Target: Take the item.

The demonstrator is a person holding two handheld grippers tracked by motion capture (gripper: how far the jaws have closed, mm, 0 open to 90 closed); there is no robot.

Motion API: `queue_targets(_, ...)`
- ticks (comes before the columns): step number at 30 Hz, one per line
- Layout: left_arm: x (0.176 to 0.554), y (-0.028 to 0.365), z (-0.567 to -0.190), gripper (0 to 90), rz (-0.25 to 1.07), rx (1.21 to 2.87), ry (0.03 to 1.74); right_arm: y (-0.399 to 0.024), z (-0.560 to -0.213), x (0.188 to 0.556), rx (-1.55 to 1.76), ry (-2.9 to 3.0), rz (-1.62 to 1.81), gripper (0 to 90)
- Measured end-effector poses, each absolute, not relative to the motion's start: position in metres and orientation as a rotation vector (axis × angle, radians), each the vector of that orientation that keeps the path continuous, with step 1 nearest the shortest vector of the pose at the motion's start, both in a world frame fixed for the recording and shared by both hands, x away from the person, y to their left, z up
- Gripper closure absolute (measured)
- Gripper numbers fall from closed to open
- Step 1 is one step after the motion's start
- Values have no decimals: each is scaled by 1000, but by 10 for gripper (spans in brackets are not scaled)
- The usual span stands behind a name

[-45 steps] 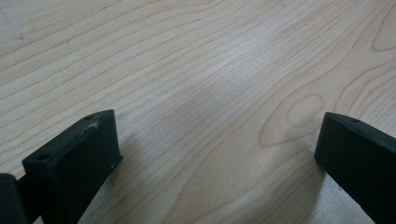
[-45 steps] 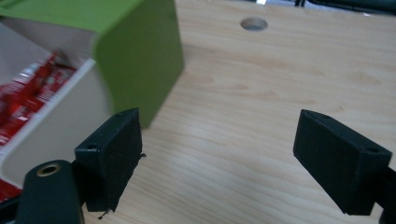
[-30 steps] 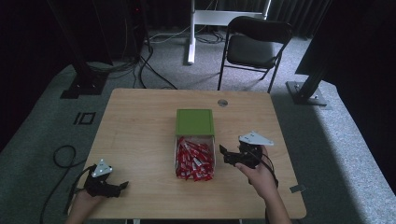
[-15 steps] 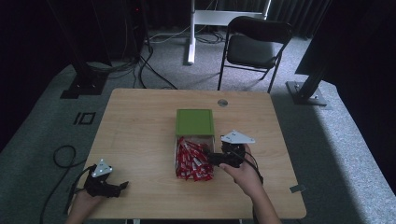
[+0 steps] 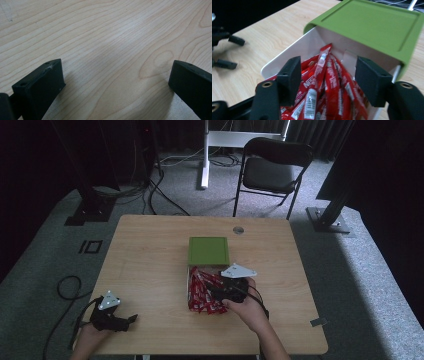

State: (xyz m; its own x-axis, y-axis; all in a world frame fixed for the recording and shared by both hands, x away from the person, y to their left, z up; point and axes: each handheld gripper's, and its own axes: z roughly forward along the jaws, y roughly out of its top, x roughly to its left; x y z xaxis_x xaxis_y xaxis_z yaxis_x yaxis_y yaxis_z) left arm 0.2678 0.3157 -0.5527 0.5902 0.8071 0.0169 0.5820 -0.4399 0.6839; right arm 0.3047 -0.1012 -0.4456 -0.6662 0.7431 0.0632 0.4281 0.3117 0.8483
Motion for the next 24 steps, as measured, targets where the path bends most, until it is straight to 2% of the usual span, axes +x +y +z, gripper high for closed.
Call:
queue_targets(1,268,316,-553,8,455,2179,1096,-100,-447,304,1037,2250,1293,466)
queue_targets(5,268,316,-553,8,455,2178,1097,-95,-452,304,1059,2311,1284,544)
queue_targets(7,268,316,-553,8,455,2177,1097,-93,-455,306,1093,2345,1305,629)
queue_targets(9,268,316,-553,8,455,2178,1097,-89,-458,306,1090,2354,1286,664)
queue_targets(15,268,316,-553,8,455,2177,1097,-81,-466,306,1102,2350,1218,727)
queue_targets(24,268,316,-553,8,456,2177,1097,-68,-476,309,1099,2339,1116,723)
